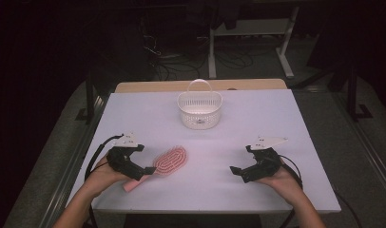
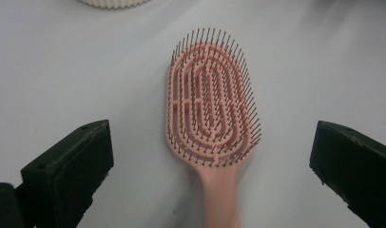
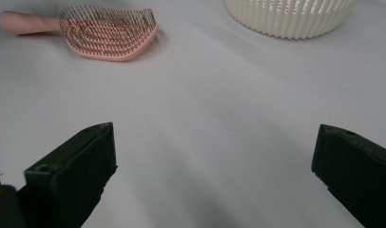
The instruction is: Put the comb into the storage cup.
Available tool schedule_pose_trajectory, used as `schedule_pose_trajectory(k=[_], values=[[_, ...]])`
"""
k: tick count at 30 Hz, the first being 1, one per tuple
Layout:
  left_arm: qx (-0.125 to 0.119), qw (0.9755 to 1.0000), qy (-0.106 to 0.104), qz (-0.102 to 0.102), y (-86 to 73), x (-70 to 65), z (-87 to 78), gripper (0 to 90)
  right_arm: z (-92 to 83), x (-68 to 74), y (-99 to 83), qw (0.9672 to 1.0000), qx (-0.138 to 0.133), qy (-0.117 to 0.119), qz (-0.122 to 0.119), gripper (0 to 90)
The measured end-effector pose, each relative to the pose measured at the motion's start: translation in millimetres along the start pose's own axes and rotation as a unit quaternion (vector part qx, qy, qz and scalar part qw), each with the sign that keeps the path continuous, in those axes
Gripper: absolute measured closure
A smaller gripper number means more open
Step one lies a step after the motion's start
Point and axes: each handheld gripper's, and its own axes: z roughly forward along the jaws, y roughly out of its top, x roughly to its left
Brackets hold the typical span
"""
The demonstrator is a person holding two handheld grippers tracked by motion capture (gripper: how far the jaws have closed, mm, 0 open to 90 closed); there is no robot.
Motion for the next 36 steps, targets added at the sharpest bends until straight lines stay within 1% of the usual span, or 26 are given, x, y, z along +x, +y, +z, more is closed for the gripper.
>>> schedule_pose_trajectory(k=[4,11,12,21,25,26,31,34,36], values=[[0.007,1.0000,-0.002,-0.001,-0.1,-0.3,1.0,0.7,-0.1,0.1,0.1,1.0000,0.000,0.000,0.000,0.6],[0.028,0.9996,0.005,0.003,-0.2,-0.8,3.3,0.9,-0.6,0.6,0.3,1.0000,-0.001,-0.001,0.002,0.6],[0.029,0.9995,0.006,0.004,-0.2,-0.9,3.3,3.2,-0.7,0.6,0.3,1.0000,-0.001,-0.001,0.002,0.6],[0.047,0.9988,0.013,0.005,0.2,-1.3,5.6,6.5,-0.5,0.6,0.2,1.0000,-0.001,-0.001,0.001,0.6],[0.054,0.9985,0.012,0.004,0.4,-1.7,6.2,10.2,-0.2,0.3,0.2,1.0000,0.000,-0.001,0.001,0.6],[0.055,0.9984,0.011,0.005,0.3,-1.8,6.3,12.4,-0.2,0.3,0.2,1.0000,0.000,-0.001,0.001,0.6],[0.067,0.9976,0.013,0.007,0.2,-2.8,7.3,16.1,-0.2,0.4,0.2,1.0000,0.000,-0.001,0.001,0.6],[0.075,0.9970,0.012,0.008,-0.1,-3.0,8.4,20.4,-0.2,0.4,0.1,1.0000,0.000,-0.001,0.001,0.6],[0.080,0.9966,0.016,0.009,-0.4,-3.3,9.4,22.2,-0.2,0.3,0.1,1.0000,0.000,-0.001,0.001,0.6]])
